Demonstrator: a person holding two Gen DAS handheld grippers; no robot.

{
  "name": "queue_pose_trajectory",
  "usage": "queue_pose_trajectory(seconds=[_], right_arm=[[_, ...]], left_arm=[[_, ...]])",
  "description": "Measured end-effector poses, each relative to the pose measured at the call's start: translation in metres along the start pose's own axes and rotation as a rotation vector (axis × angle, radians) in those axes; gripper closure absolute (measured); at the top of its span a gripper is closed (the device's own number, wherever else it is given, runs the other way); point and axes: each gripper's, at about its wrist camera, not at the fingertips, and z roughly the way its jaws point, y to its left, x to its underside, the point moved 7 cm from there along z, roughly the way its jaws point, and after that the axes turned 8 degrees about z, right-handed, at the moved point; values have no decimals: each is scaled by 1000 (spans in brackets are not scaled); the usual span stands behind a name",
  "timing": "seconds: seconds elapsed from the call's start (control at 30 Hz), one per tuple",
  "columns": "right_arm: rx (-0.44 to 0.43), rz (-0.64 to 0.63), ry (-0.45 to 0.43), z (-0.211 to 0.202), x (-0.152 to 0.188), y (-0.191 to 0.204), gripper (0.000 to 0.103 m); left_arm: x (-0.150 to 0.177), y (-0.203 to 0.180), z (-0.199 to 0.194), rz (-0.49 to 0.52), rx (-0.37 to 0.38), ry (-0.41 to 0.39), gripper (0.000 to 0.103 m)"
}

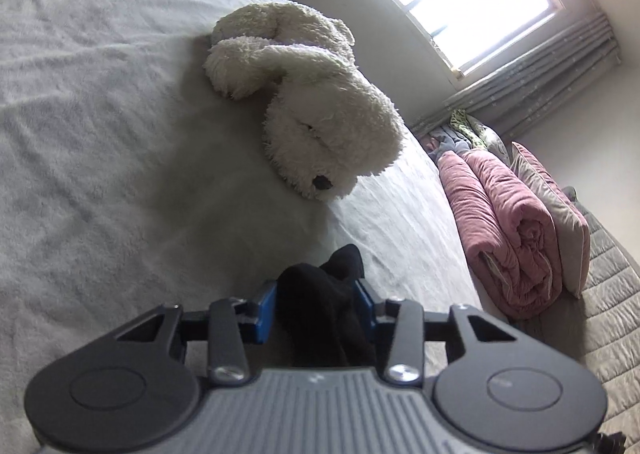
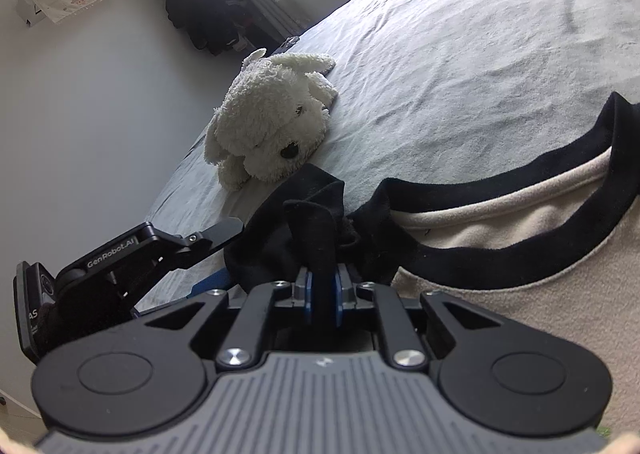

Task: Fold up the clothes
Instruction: 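Lift the black sleeve with both grippers toward the plush dog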

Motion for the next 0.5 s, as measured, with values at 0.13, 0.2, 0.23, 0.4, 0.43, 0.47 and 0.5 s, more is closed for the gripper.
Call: queue_pose_trajectory(seconds=[0.13,0.2,0.23,0.4,0.43,0.47,0.5], right_arm=[[-32,-14,-4,0,1,7,83],[-47,-21,-6,0,2,10,81],[-55,-24,-7,0,2,11,78],[-92,-51,-7,0,5,22,60],[-89,-62,-6,1,6,24,60],[-84,-72,-6,2,8,25,60],[-82,-80,-3,3,9,27,60]], left_arm=[[-5,1,-7,10,-36,-51,95],[-8,-2,-16,61,-76,-94,96],[-11,-1,-22,86,-96,-117,96],[-29,11,-49,143,-175,-200,96],[-32,16,-54,143,-187,-207,96],[-36,21,-59,143,-198,-212,96],[-38,25,-63,142,-217,-223,96]])
